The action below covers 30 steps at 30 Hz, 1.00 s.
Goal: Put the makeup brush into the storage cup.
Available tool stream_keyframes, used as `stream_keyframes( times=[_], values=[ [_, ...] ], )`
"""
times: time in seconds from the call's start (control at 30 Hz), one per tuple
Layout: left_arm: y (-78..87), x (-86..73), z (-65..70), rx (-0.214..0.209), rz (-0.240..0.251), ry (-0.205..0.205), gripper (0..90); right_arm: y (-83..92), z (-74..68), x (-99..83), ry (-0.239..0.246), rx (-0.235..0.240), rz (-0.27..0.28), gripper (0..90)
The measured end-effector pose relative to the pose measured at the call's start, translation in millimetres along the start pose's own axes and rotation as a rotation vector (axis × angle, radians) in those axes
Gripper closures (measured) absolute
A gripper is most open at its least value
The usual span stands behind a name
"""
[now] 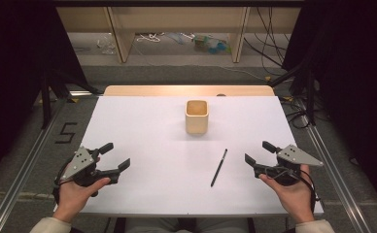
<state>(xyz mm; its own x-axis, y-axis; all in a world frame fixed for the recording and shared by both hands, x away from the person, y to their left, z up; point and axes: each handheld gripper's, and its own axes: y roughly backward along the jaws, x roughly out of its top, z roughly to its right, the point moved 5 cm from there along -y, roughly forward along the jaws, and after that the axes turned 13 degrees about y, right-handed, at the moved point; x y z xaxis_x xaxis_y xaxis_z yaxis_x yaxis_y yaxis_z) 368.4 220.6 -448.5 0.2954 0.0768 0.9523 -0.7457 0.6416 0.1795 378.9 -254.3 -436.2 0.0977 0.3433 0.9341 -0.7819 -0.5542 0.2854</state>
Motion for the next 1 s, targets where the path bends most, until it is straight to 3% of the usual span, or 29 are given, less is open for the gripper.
stream_keyframes(
  times=[0.47,0.73,0.77,1.0],
  values=[
    [-1.4,-0.4,1.0,-0.008,-0.005,-0.003,15.6,-12.5,-8.1,2.6,-0.012,0.000,-0.053,21.4],
    [-1.5,-0.5,2.4,-0.011,-0.005,-0.005,15.6,-19.5,-10.1,6.3,-0.006,0.006,-0.059,20.9],
    [-1.3,-0.5,2.3,-0.010,-0.004,-0.004,15.6,-23.1,-11.4,7.8,-0.014,0.009,-0.033,20.8],
    [-1.2,-0.6,2.4,-0.013,-0.003,-0.003,15.5,-35.1,-15.5,14.4,0.004,0.014,-0.030,20.5]
  ],
)
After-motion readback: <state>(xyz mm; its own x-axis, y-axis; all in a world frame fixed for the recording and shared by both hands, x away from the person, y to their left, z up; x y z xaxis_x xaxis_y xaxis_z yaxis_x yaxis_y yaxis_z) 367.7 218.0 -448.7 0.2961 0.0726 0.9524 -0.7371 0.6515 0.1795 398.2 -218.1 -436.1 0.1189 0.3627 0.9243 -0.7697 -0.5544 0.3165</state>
